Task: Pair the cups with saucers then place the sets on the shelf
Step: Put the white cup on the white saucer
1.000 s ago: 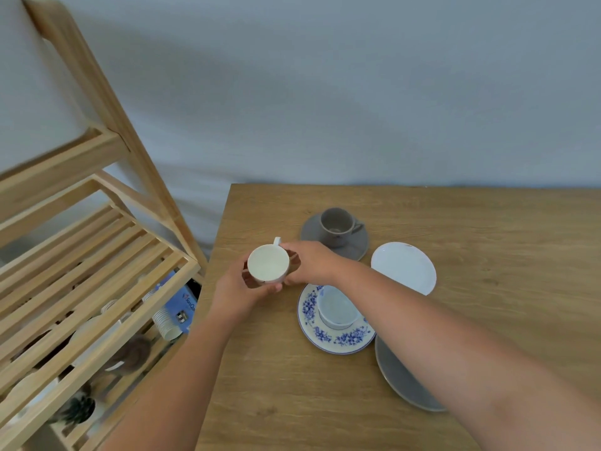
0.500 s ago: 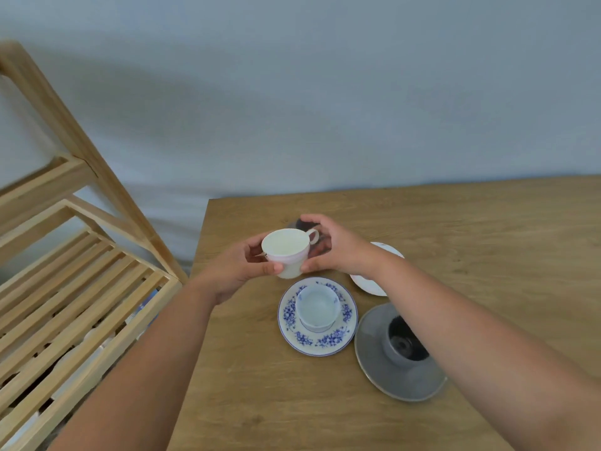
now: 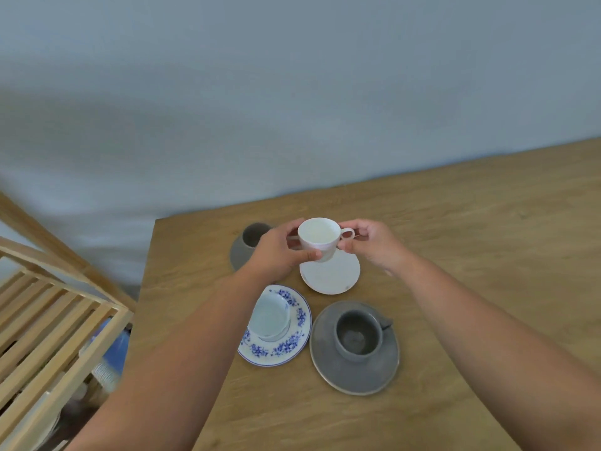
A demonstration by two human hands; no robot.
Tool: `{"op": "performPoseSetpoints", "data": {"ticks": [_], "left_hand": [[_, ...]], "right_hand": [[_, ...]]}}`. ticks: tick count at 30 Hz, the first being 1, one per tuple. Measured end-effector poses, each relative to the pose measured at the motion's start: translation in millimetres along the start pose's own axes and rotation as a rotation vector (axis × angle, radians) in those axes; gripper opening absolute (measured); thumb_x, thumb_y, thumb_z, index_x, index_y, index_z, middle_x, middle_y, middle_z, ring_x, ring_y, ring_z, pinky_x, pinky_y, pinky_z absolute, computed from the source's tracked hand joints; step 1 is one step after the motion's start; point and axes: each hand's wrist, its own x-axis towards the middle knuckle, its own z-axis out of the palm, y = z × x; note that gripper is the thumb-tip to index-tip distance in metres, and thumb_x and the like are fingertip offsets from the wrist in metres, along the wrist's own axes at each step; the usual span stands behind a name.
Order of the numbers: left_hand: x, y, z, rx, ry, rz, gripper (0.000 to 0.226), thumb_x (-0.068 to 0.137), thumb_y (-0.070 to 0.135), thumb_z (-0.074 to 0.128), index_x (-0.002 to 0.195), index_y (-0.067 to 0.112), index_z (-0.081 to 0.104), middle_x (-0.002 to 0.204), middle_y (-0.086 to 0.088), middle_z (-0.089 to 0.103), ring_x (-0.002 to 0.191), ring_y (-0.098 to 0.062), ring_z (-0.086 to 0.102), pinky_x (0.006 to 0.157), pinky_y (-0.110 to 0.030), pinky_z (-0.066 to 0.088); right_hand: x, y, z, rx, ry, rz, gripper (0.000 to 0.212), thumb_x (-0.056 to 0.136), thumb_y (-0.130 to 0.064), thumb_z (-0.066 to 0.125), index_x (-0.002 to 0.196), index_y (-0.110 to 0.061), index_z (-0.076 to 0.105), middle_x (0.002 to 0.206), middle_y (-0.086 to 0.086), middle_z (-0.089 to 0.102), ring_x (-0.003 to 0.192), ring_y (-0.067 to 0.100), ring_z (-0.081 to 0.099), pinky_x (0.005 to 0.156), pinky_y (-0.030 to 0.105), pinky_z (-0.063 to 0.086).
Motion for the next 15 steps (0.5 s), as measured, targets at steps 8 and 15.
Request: {"op": "performPoseSetpoints", "data": {"ticks": [8, 15], "left_hand": [[8.3, -13.5, 31.2, 0.204, -0.002, -0.108, 0.075, 0.069, 0.019, 0.088, 0.136, 0.023, 0.055, 0.128, 0.005, 0.064, 0.113, -0.014, 0.06, 0.094, -0.029, 0.05], [6.3, -4.8, 44.4, 0.245, -0.007, -0.085, 0.07, 0.071, 0.012, 0.087, 0.134, 0.02, 0.057, 0.113, 0.009, 0.061, 0.105, -0.01, 0.057, 0.085, -0.02, 0.042]], "right_hand": [[5.9, 40.7, -10.8, -0.059, 0.012, 0.102, 0.029, 0.084, -0.012, 0.071, 0.109, -0.026, 0.072, 0.108, 0.006, 0.073, 0.107, 0.023, 0.066, 0.096, 0.039, 0.052], [-1.1, 50.0, -18.3, -0.054, 0.052, 0.106, 0.026, 0.084, -0.013, 0.072, 0.1, -0.033, 0.072, 0.111, 0.001, 0.072, 0.11, 0.02, 0.063, 0.099, 0.039, 0.049]]}}
